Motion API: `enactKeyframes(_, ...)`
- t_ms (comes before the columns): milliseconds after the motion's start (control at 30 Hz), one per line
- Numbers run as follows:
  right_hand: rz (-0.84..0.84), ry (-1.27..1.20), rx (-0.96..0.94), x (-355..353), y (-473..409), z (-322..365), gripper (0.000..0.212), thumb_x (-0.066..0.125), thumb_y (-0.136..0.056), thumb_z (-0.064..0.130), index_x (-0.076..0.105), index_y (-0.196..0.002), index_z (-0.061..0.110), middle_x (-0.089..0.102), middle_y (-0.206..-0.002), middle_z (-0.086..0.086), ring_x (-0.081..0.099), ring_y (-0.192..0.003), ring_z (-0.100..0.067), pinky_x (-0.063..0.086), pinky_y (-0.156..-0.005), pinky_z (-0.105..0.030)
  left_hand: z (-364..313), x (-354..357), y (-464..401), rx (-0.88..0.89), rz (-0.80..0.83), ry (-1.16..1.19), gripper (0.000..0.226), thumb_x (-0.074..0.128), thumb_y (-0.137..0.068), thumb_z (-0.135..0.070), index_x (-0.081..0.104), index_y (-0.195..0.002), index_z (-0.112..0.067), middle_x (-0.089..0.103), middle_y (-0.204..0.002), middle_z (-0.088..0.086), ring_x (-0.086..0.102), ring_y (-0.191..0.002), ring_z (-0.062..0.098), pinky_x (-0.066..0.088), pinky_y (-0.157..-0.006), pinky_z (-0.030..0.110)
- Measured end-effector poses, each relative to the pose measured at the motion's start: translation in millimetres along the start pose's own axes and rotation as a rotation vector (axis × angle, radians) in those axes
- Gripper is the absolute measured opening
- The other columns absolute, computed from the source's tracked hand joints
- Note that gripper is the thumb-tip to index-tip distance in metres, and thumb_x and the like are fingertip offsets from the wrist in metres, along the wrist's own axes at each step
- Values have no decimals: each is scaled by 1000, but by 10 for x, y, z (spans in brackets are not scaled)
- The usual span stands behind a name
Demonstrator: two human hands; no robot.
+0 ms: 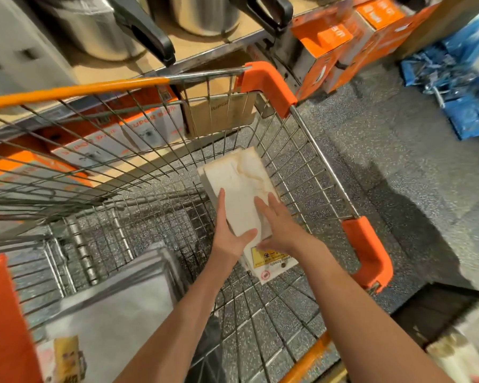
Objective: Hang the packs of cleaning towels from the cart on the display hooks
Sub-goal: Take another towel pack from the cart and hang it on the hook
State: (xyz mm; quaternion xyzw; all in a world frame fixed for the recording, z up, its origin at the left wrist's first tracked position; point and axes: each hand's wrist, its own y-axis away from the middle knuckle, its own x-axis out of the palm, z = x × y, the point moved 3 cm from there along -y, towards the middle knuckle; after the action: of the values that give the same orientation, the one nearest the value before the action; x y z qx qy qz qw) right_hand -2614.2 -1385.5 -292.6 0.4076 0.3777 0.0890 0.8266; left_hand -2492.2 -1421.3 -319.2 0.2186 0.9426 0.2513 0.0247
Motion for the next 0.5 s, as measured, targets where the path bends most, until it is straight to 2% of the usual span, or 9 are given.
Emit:
enactKeyframes(133,12,-2,-1,0,2,-2,114,76,-75,10,-7,-149,36,-24,-156,8,-18,-144,-20,5,-117,-46,52,-35,12,-38,-12,-184,107,79,-73,0,14,-144,-46,27,-140,5,32,-128,14,26,-114,39)
enactKeyframes(200,22,17,-8,-4,3,16,115,76,-75,10,-9,-149,34,-25,-156,6,-18,-144,-22,5,-117,-46,60,-15,16,-53,27,-234,109,80,-73,-4,8,-139,-52,21,-133,1,27,-125,11,20,-115,32)
enactKeyframes(367,37,49,-10,-36,5,28,118,77,-75,10,-12,-149,30,-25,-156,2,-17,-145,-24,6,-118,-47,83,13,-24,-57,33,-250,113,82,-71,-4,4,-138,-50,21,-123,3,26,-121,13,16,-113,25)
enactKeyframes(500,5,35,-21,-21,4,45,117,78,-74,10,-9,-149,31,-22,-157,2,-14,-145,-24,5,-117,-45,116,26,-15,-63,-34,-211,109,80,-72,1,10,-136,-51,20,-131,11,27,-118,14,17,-99,10)
